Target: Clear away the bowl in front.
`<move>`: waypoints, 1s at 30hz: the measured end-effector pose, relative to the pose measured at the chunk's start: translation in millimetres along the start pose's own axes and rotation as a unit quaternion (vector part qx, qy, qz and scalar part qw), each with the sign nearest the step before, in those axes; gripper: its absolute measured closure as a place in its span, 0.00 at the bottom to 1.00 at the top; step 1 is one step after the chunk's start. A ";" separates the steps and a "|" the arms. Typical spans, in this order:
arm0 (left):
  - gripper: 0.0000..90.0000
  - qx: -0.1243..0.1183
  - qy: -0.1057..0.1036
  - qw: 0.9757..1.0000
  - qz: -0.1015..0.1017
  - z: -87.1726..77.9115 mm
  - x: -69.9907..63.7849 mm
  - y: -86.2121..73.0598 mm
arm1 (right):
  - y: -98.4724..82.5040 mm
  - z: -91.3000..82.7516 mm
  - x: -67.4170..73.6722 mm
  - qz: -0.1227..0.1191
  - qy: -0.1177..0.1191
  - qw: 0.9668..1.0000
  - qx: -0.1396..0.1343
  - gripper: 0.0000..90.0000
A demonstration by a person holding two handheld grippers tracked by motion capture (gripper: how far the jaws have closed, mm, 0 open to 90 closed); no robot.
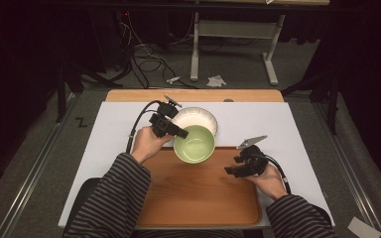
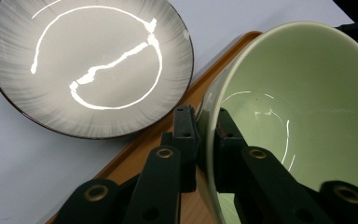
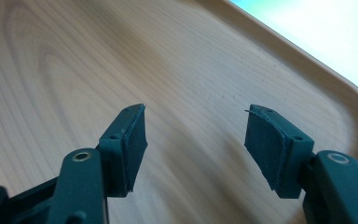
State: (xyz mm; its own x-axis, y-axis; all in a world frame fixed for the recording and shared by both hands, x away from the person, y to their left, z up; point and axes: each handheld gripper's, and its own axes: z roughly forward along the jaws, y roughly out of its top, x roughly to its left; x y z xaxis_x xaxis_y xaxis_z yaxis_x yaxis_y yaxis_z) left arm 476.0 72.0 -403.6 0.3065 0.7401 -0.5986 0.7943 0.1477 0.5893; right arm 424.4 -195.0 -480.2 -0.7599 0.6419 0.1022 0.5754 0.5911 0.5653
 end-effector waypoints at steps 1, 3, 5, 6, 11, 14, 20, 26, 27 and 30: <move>0.92 -0.004 0.000 1.000 -0.001 -0.5 -0.6 -1.1 | 0.0 0.0 0.2 0.000 0.000 1.000 0.000 0.44; 0.92 -0.001 -0.002 1.000 0.001 -2.4 -0.8 -2.9 | 0.1 0.0 0.1 -0.002 -0.001 1.000 0.000 0.44; 0.92 -0.003 -0.003 1.000 0.001 -3.8 -1.5 -4.4 | 0.1 0.4 0.3 0.001 -0.001 1.000 0.002 0.45; 0.92 -0.002 -0.004 1.000 0.003 -4.6 -1.4 -5.0 | 0.1 0.4 0.3 0.001 -0.001 1.000 0.002 0.44; 0.92 0.000 -0.007 1.000 0.003 -7.4 -0.8 -10.1 | 0.0 -0.1 0.2 -0.001 -0.001 1.000 -0.001 0.44; 0.92 0.000 -0.009 1.000 0.001 -9.5 0.1 -13.6 | 0.2 0.2 0.4 0.001 -0.001 1.000 0.000 0.45; 0.92 0.003 -0.010 1.000 0.000 -10.8 1.5 -18.2 | 0.1 0.0 0.3 0.000 -0.002 1.000 0.000 0.45; 0.92 0.010 -0.010 1.000 0.003 -11.2 2.9 -23.7 | 0.1 0.1 0.2 0.000 -0.001 1.000 0.000 0.45; 0.92 0.009 -0.010 1.000 0.001 -11.1 3.3 -24.4 | 0.1 0.0 0.0 0.000 -0.002 1.000 -0.002 0.45; 0.92 0.011 -0.009 1.000 -0.002 -10.7 4.0 -27.6 | 0.1 -0.3 0.1 -0.003 -0.003 1.000 -0.002 0.45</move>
State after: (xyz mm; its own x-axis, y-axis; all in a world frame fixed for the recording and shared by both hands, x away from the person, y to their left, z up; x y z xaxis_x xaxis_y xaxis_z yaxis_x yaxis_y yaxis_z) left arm 449.7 77.9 -416.4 0.3135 0.7274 -0.6104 0.8061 0.1359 0.5759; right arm 424.3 -195.1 -479.9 -0.7620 0.6407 0.0946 0.5692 0.5930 0.5695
